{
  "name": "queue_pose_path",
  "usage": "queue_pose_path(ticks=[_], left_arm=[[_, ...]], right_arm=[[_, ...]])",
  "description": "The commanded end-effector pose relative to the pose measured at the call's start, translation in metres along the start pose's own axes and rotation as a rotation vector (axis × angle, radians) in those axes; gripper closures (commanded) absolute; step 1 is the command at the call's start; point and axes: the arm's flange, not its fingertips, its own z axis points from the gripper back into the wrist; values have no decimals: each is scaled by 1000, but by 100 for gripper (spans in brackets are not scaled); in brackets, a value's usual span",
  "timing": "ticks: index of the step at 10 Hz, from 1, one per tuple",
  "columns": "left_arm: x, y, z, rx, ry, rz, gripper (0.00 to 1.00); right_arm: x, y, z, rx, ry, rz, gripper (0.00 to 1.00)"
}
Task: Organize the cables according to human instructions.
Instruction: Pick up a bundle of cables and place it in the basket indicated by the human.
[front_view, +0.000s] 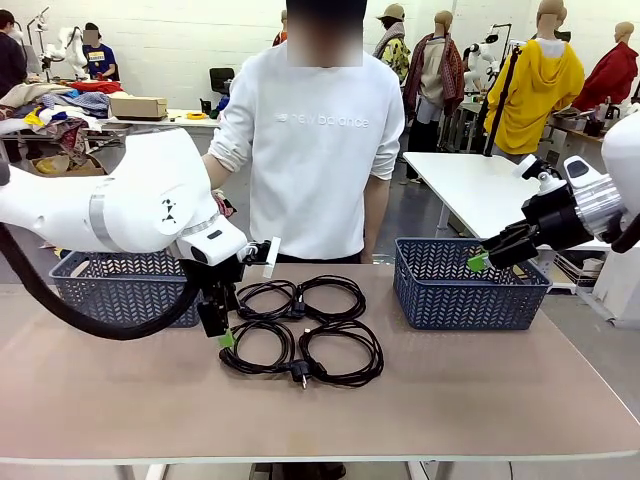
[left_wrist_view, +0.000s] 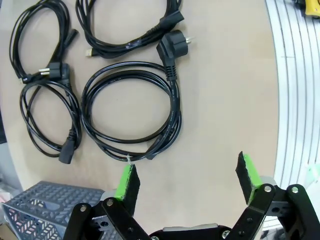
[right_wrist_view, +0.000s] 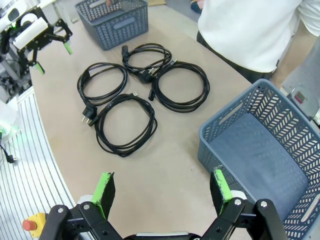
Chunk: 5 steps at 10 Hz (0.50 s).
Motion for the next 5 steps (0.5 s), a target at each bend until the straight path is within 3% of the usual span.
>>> queue_pose_path(ticks=[1, 5], left_arm=[[0, -1, 3, 1, -1, -2, 0], [2, 2, -6, -8, 4, -10, 0]], right_arm=[[0, -4, -2, 11, -28, 19, 0], [0, -4, -2, 11, -28, 19, 0]])
